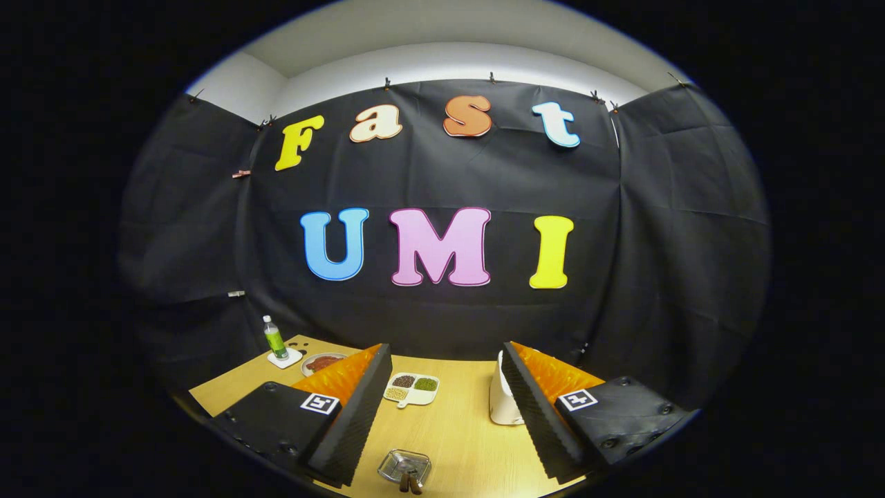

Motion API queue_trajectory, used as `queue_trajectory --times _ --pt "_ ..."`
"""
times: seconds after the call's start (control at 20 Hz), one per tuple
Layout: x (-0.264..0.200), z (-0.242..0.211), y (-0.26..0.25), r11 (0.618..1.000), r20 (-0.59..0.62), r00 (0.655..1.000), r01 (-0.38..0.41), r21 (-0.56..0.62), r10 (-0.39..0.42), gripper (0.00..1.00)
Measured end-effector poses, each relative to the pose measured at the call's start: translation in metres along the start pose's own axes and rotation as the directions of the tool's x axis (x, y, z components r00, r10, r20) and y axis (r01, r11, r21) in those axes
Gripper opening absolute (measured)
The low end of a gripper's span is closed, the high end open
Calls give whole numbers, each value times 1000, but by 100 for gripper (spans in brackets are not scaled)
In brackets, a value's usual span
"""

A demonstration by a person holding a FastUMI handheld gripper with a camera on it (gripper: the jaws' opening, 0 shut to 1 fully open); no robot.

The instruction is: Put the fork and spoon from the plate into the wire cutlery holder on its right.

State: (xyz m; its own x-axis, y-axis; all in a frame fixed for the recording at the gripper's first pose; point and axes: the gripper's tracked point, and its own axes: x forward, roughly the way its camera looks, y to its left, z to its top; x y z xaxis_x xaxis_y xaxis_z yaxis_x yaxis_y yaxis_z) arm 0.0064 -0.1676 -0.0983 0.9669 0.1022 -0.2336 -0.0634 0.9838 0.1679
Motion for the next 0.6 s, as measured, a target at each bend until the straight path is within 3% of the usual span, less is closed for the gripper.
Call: queue_trajectory --times 0.6 --pt "1 -1 -5 1000 -25 999 28 5 -28 99"
